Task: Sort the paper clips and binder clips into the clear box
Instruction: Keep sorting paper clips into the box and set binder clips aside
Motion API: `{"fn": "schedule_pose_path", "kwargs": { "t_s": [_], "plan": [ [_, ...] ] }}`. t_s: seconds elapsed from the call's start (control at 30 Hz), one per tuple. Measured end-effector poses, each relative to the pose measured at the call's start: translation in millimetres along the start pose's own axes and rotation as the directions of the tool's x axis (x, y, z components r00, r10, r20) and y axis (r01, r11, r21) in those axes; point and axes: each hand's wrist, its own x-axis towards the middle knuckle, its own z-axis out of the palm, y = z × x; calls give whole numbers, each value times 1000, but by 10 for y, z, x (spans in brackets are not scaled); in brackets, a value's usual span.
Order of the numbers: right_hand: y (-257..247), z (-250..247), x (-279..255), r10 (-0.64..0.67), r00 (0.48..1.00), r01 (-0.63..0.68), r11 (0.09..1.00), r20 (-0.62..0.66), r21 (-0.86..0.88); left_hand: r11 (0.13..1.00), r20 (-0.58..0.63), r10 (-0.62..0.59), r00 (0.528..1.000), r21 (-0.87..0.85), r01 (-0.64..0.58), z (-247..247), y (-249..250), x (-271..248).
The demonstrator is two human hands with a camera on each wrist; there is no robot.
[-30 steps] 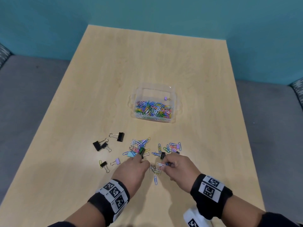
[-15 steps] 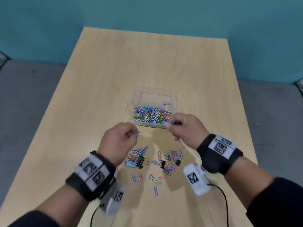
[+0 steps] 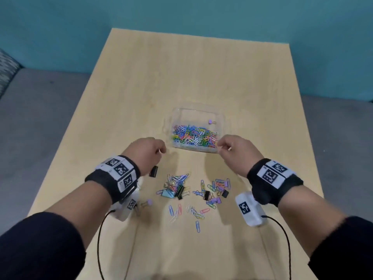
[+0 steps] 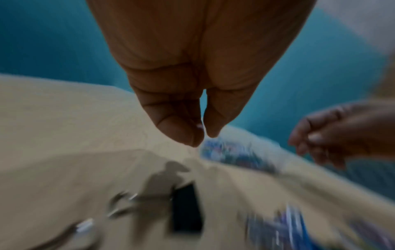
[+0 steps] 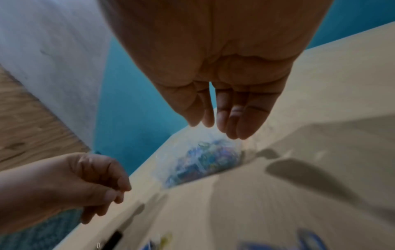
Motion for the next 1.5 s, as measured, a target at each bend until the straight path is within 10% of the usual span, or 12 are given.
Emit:
{"fn": "schedule_pose_path", "kwargs": {
  "t_s": [0.1,0.73,0.97,1.5],
  "plan": [
    [169,151,-307,33,998,-30,998,57,-51,981,160,76,984,164,-102,221,-33,-211],
    [270,369,-675,227,969,-206,959,93,-194,944,190,160,969,257,-206,560,300,-251],
    [79,475,-562,24,990,29,928,137,-372,949,178,68,982,291,-118,588,454,-270],
    [-81,608,-465,137,962,-7,877,236,-480,957,230,-107,967,289,38,606,537,-200]
  ]
}}
